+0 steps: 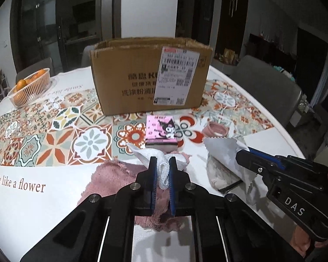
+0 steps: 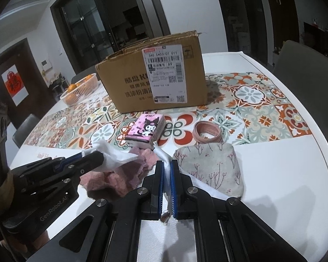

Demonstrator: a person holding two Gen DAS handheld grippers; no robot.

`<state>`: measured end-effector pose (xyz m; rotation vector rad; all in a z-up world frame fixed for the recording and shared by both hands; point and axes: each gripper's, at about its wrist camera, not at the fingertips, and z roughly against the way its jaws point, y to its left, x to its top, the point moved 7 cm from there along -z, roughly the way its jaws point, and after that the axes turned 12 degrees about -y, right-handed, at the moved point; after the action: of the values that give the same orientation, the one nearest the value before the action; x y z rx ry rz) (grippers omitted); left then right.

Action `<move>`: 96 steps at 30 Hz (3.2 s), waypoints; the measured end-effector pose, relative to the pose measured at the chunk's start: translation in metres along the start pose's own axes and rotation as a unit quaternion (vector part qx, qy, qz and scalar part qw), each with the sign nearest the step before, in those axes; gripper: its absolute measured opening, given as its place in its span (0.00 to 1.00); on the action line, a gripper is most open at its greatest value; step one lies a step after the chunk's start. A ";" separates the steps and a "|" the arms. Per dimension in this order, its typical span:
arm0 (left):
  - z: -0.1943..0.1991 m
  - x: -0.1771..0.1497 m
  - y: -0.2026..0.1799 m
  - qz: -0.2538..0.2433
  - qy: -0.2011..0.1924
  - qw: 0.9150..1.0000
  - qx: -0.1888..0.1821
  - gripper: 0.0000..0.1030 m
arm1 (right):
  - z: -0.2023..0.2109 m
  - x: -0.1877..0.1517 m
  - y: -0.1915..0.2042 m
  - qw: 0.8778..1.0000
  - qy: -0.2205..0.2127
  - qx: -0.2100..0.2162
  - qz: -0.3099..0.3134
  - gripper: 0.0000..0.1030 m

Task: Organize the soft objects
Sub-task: 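Lift both white cloths and carry them over the cardboard box, then lower both cloths into the box and open both tools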

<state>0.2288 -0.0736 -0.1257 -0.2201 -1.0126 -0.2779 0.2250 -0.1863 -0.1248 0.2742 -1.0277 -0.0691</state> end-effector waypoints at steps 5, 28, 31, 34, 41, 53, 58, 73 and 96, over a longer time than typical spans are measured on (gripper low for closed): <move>0.013 0.014 0.002 0.004 -0.024 1.000 -0.002 0.11 | 0.010 0.011 0.006 1.000 -0.015 -0.002 0.005 0.07; 0.057 0.101 0.021 0.011 -0.143 0.990 0.003 0.11 | 0.044 0.099 0.044 0.991 -0.132 0.013 0.034 0.07; 0.055 0.114 0.025 0.010 -0.153 0.988 0.004 0.11 | 0.042 0.114 0.045 0.988 -0.148 0.015 0.036 0.07; 0.052 0.126 0.028 0.007 -0.164 0.986 0.007 0.11 | 0.040 0.130 0.047 0.986 -0.163 0.015 0.042 0.07; 0.048 0.153 0.033 -0.005 -0.187 0.982 0.013 0.11 | 0.034 0.160 0.052 0.980 -0.191 0.018 0.058 0.07; 0.030 0.201 0.041 -0.017 -0.209 0.978 0.011 0.11 | 0.014 0.210 0.060 0.973 -0.217 0.026 0.078 0.07; 0.015 0.213 0.045 -0.014 -0.205 0.979 0.009 0.11 | -0.001 0.227 0.059 0.972 -0.218 0.025 0.085 0.07; -0.067 0.218 0.062 0.006 -0.152 0.988 -0.005 0.11 | -0.062 0.250 0.049 0.975 -0.192 0.013 0.109 0.07; -0.139 0.180 0.059 -0.022 -0.066 0.998 -0.001 0.33 | -0.147 0.202 0.006 0.994 -0.065 0.008 0.088 0.12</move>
<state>0.4492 -0.0834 -0.0461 -0.2213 -1.1486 -0.3073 0.4541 -0.1895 -0.0262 0.1945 -1.1792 0.0810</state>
